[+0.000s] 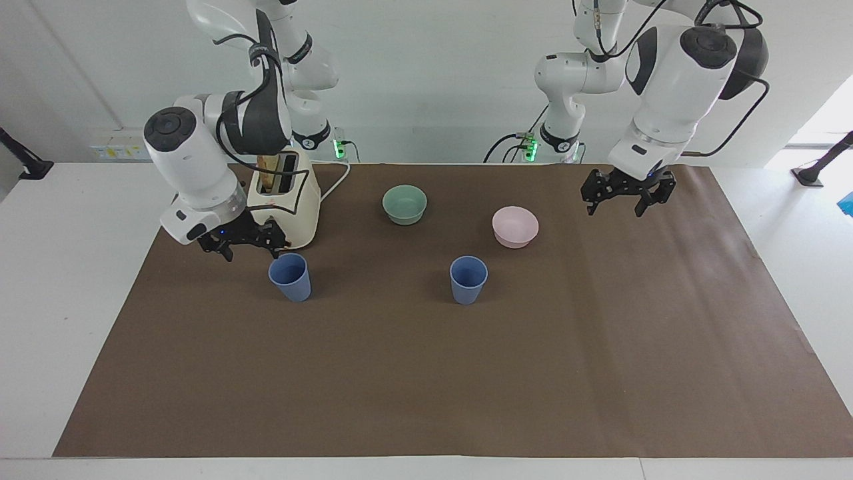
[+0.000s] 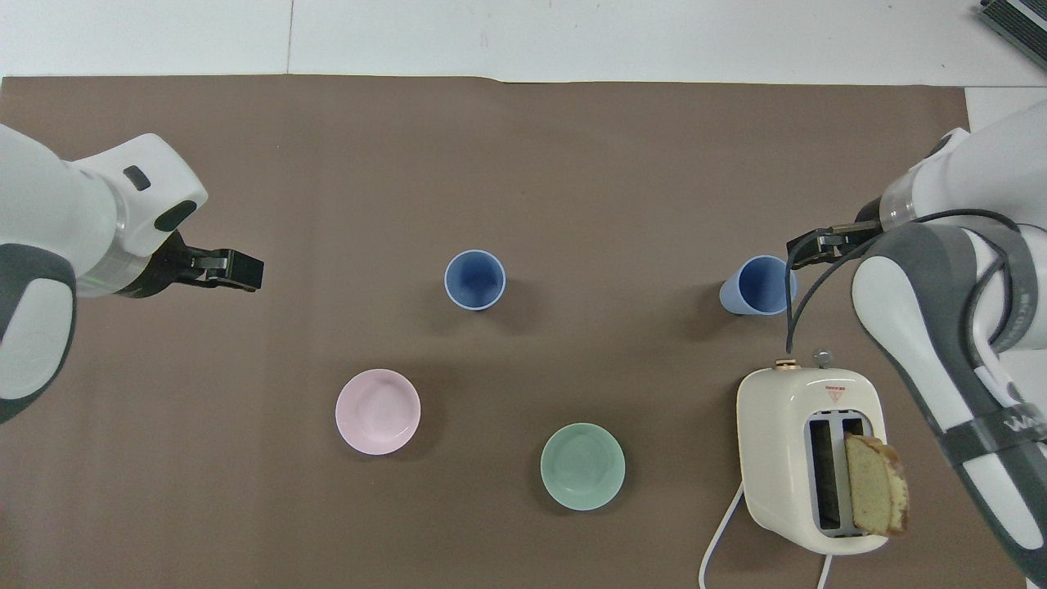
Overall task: Stack blue cups with both arms
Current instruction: 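Release the cup and withdraw the left gripper while the right gripper reaches, then grasp the other blue cup with the right gripper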
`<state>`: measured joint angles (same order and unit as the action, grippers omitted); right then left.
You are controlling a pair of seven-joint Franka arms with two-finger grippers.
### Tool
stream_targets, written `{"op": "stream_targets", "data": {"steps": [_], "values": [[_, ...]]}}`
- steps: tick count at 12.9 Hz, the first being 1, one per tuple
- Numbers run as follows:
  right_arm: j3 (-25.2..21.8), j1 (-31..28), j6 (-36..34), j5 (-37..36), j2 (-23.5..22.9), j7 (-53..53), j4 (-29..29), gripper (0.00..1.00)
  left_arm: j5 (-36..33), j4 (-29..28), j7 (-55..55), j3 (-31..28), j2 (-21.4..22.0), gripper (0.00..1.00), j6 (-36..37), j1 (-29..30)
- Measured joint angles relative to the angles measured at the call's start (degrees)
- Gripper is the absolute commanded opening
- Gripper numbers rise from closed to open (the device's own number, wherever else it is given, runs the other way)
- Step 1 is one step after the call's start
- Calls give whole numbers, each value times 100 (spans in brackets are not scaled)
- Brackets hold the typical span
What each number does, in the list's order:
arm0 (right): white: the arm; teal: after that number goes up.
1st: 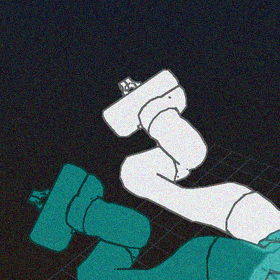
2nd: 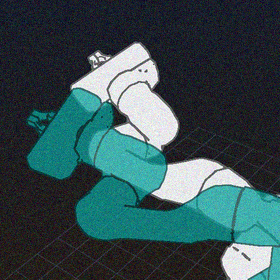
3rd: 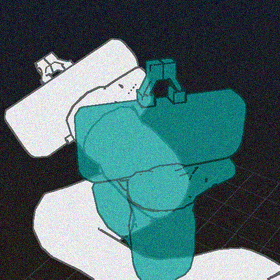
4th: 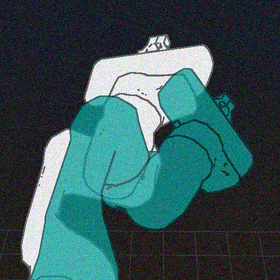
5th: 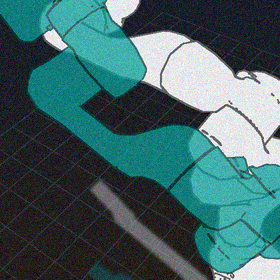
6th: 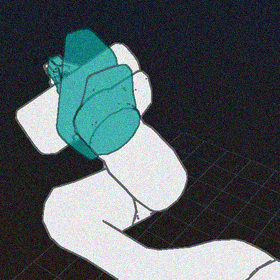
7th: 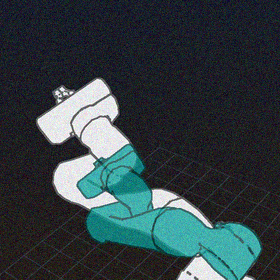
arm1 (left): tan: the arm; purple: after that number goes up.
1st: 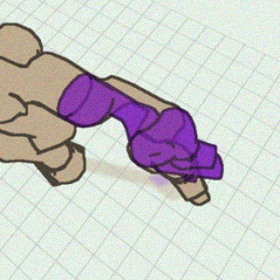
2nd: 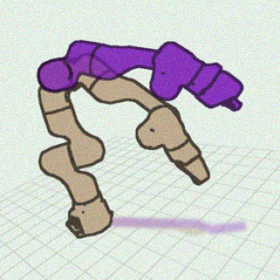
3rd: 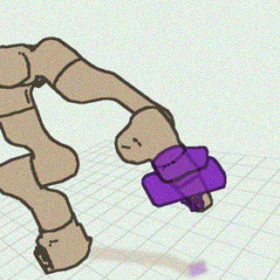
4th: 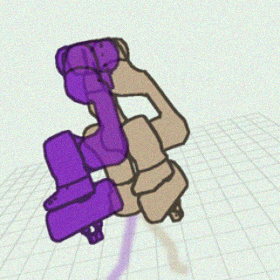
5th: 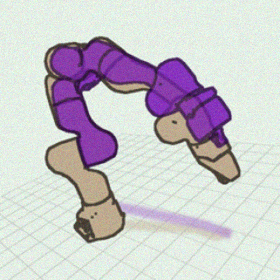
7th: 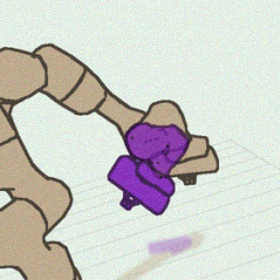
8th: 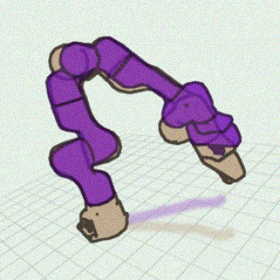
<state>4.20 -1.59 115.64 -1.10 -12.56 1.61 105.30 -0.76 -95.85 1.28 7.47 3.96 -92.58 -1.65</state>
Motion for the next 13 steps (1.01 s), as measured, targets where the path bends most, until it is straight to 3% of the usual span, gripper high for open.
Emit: {"op": "stream_targets", "data": {"steps": [3, 7, 8, 11, 13], "values": [[-7, 21, 23, 0, -63, 98, 77, 100, 1, 561, -152, -63, 31, 100, 508, 75], [-16, -27, 152, 0, -73, 253, 247, 100, 8, 454, -215, -299, 53, 100, 585, 99], [-15, -27, 207, 0, -78, 317, 319, 94, 11, 412, -230, -306, 54, 100, 585, 111], [-12, -26, 267, 0, -95, 453, 429, 39, 16, 251, -235, -288, 58, 100, 590, 111], [-11, -25, 268, 0, -95, 599, 432, 17, 18, 228, -234, -286, 63, 100, 600, 111]]}}
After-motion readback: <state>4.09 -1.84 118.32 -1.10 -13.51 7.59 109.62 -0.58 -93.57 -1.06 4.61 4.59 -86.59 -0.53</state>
